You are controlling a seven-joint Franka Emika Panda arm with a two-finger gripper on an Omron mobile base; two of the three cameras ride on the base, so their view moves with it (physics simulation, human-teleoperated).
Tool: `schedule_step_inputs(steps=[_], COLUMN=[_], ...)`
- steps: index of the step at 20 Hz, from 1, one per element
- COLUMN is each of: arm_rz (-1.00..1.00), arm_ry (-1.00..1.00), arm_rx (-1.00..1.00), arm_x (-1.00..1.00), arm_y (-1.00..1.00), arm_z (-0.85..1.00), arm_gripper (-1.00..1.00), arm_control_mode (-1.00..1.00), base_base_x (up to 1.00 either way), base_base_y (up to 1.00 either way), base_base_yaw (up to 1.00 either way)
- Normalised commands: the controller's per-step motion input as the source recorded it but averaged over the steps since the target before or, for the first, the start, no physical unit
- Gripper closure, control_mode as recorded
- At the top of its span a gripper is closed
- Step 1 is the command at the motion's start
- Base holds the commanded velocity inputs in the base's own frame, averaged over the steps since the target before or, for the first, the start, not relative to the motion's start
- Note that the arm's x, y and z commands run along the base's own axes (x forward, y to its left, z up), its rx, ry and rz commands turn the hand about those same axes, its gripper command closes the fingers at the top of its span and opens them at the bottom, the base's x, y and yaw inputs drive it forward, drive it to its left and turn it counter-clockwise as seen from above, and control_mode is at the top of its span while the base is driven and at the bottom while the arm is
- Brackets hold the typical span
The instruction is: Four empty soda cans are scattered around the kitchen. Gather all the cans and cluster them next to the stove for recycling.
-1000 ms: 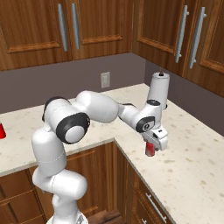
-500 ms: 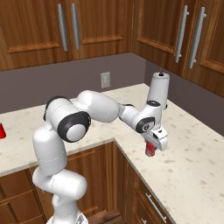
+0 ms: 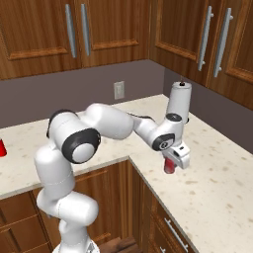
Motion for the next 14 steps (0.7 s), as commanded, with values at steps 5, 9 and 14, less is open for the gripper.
schedule_step_inputs(steps=[5,9,14], arm_rz=[0.19,0.20,0.21], arm_ry=[-0.11,0.00,0.00], arm_rx=[-0.05,-0.08,-0.08], arm_x=[-0.15,-0.02,0.00], arm_y=[0.34,0.50,0.54], arm_z=[0.27,0.22,0.24], arm_gripper=[1.00,1.00,1.00], arm_control_mode=[-1.00,-1.00,-1.00], base_base_x=[0.00,0.00,0.00], base_base_y=[0.00,0.00,0.00], base_base_yaw=[0.00,0.00,0.00])
